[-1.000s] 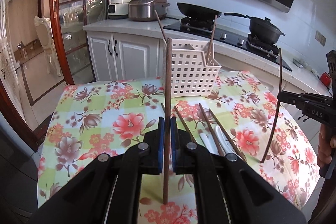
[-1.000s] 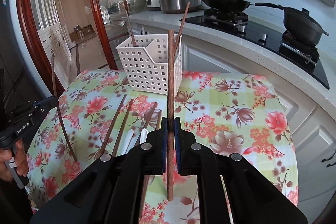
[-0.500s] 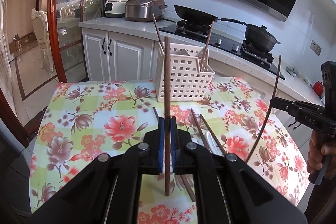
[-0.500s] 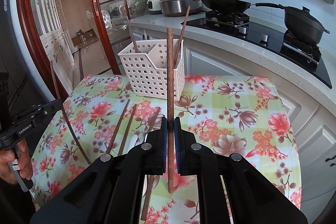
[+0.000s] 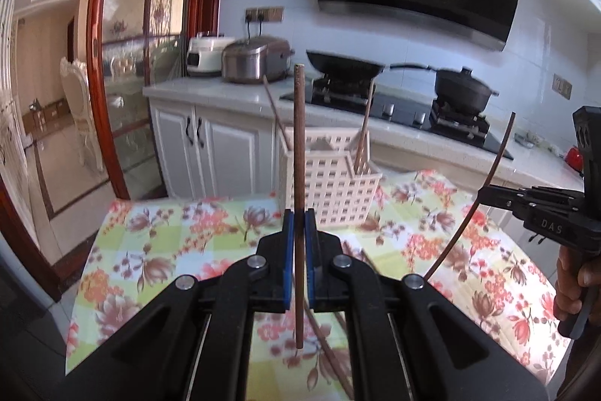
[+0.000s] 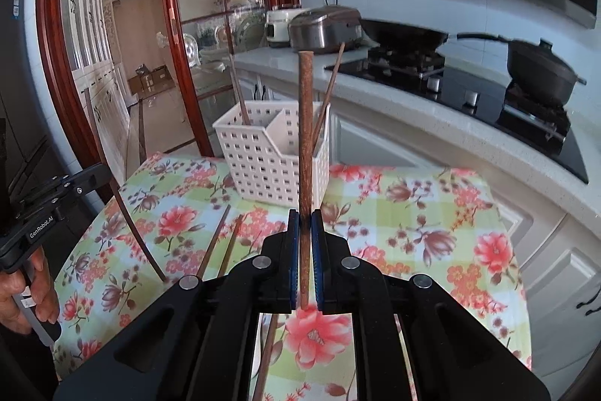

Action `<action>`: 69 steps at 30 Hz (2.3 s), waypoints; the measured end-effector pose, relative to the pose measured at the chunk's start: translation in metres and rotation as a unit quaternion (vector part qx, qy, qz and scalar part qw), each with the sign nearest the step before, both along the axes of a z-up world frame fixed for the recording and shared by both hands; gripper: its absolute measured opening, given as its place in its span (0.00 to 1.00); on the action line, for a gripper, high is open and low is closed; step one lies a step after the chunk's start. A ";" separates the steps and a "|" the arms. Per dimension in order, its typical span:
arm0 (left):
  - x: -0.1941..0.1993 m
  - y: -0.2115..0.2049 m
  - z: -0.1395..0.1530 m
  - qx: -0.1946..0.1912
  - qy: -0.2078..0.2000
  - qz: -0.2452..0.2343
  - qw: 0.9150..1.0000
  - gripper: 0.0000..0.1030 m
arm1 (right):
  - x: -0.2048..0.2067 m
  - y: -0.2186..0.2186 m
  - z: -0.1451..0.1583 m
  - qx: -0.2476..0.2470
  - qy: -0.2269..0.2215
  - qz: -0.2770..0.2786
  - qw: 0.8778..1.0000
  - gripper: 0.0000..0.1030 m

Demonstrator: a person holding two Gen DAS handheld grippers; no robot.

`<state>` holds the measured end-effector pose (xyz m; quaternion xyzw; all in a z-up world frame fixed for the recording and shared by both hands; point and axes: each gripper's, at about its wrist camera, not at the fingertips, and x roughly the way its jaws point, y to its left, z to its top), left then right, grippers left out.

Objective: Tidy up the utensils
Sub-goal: 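Lift both held chopsticks upright and carry them toward the white basket, then lower the right gripper's chopstick into the basket while the left gripper lowers its own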

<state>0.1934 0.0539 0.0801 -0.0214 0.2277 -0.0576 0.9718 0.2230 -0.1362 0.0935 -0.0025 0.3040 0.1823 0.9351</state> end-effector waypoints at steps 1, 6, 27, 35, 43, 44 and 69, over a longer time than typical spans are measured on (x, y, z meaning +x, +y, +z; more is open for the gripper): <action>-0.001 -0.001 0.003 0.001 -0.008 -0.001 1.000 0.05 | -0.001 0.000 0.003 0.001 -0.011 -0.001 1.000 0.09; 0.003 -0.005 0.018 0.003 -0.047 -0.003 0.999 0.05 | 0.000 0.004 0.016 0.009 -0.047 -0.001 0.999 0.09; 0.099 -0.034 0.115 0.000 -0.126 -0.030 0.992 0.05 | 0.078 0.024 0.099 0.038 -0.141 0.003 0.989 0.09; 0.147 -0.036 0.111 -0.011 -0.120 -0.017 0.993 0.05 | 0.115 0.043 0.096 0.039 -0.141 0.012 0.989 0.09; 0.185 -0.031 0.069 -0.029 -0.082 -0.001 0.996 0.05 | 0.142 0.051 0.059 0.046 -0.107 0.004 0.993 0.09; 0.188 -0.030 0.063 -0.033 -0.076 0.002 0.997 0.05 | 0.145 0.051 0.055 0.046 -0.102 0.003 0.994 0.09; 0.244 -0.013 0.000 -0.042 0.062 0.001 0.997 0.28 | 0.184 0.054 0.008 0.028 -0.036 -0.003 0.999 0.55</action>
